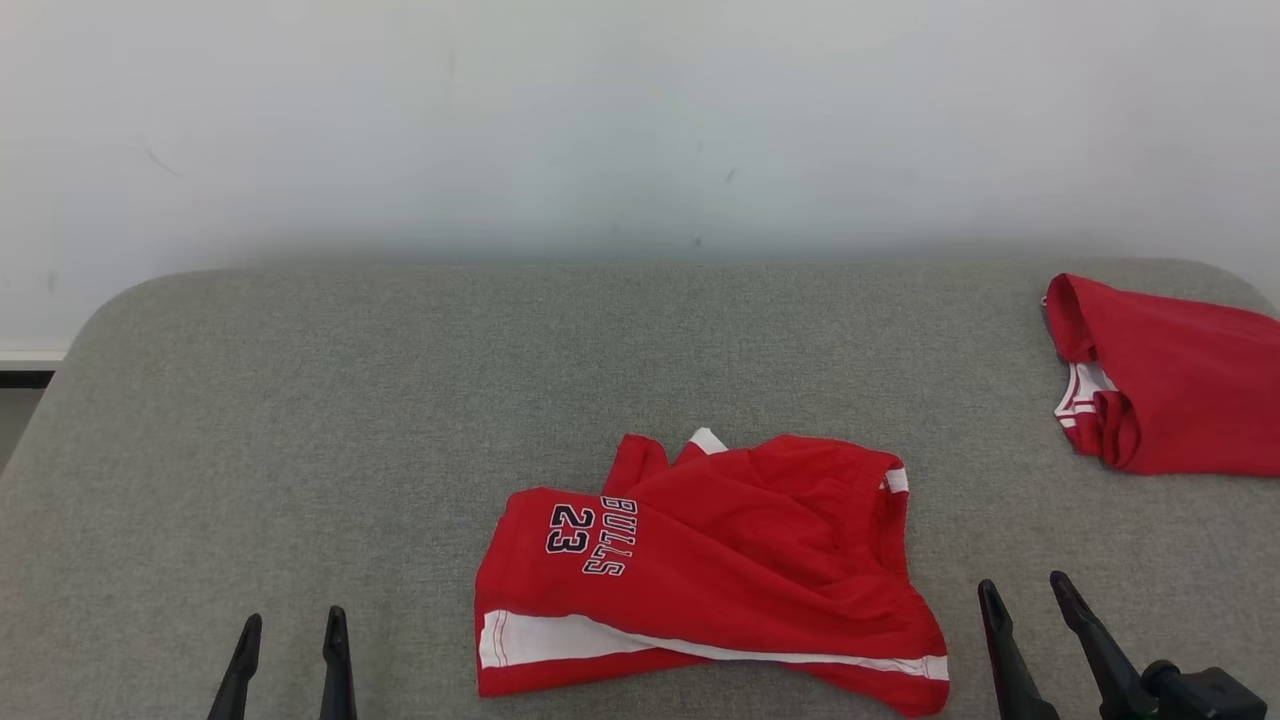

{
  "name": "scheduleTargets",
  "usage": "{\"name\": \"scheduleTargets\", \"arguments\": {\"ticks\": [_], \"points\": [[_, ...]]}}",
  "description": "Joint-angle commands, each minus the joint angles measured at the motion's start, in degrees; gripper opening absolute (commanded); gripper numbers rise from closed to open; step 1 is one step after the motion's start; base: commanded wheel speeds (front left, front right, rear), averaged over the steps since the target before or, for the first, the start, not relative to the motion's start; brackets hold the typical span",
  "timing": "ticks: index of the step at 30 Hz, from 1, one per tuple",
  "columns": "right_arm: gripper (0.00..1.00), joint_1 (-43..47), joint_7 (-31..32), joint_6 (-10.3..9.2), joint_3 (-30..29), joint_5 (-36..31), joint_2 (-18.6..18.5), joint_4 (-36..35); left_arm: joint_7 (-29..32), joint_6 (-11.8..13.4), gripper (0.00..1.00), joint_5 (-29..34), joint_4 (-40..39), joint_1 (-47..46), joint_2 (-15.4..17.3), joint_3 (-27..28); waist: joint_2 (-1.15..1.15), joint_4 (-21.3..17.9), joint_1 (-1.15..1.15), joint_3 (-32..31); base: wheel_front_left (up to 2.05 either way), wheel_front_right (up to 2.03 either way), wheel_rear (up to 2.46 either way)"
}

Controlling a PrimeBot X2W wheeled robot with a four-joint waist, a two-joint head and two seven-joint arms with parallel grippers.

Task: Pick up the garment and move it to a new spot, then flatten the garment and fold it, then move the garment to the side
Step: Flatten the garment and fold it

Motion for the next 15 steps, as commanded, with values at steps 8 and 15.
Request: {"name": "scheduleTargets", "arguments": {"ticks": [8,15], "points": [[1.00,-0.1,0.0,-0.15,1.7,0.2,-1.4,1.5,-0.2,0.1,1.00,-1.2,2.3,-1.6,0.9,-5.4,0.00,-0.4,0.01,0.5,0.00,0.00,0.00],[1.00,-2.2,0.0,-0.15,7.5,1.3,-4.5,5.2,-0.2,0.1,1.00,-5.1,9.3,-5.6,4.1,-13.9,0.00,-1.5,0.01,2.1,0.00,0.00,0.00]]}}
